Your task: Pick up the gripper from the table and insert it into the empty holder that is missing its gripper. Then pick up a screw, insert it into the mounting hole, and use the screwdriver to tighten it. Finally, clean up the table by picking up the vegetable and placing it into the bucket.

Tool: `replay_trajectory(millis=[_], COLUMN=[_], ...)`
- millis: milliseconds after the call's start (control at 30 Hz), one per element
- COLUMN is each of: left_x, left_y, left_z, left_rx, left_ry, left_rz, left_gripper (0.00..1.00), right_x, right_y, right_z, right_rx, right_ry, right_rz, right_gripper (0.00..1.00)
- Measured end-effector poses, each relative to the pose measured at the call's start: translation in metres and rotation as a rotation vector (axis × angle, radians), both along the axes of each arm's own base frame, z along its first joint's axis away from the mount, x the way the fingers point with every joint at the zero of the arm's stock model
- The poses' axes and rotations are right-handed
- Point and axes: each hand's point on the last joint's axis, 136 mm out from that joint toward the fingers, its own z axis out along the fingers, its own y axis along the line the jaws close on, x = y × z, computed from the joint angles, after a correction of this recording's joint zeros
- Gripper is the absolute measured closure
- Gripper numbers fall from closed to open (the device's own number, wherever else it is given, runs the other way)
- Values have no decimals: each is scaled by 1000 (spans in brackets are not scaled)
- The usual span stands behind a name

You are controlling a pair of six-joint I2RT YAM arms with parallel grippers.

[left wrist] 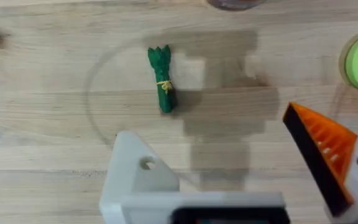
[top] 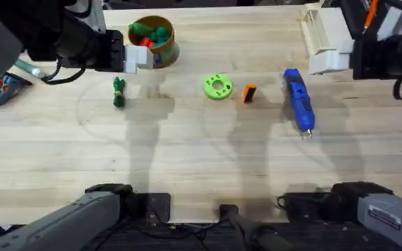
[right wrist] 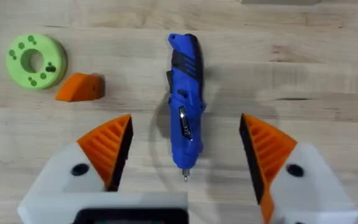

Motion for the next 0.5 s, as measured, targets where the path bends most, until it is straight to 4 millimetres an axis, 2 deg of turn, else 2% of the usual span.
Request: replay_trajectory(millis=[200, 367, 500], left_x=[1, 0, 3], left_y=[3, 40, 57], left_z=[-1, -7, -26], left_rx=[8, 31, 24], left_ry=[3, 30, 95], left_rz=[-6, 67, 77], left_gripper=[15, 16, 15], right_x=[0, 0, 0], right_y=[0, 0, 0], right_z=[0, 0, 0], right_rx=[0, 0, 0], right_ry=[0, 0, 1], right_rz=[0, 0, 0], right_gripper=[29, 28, 28])
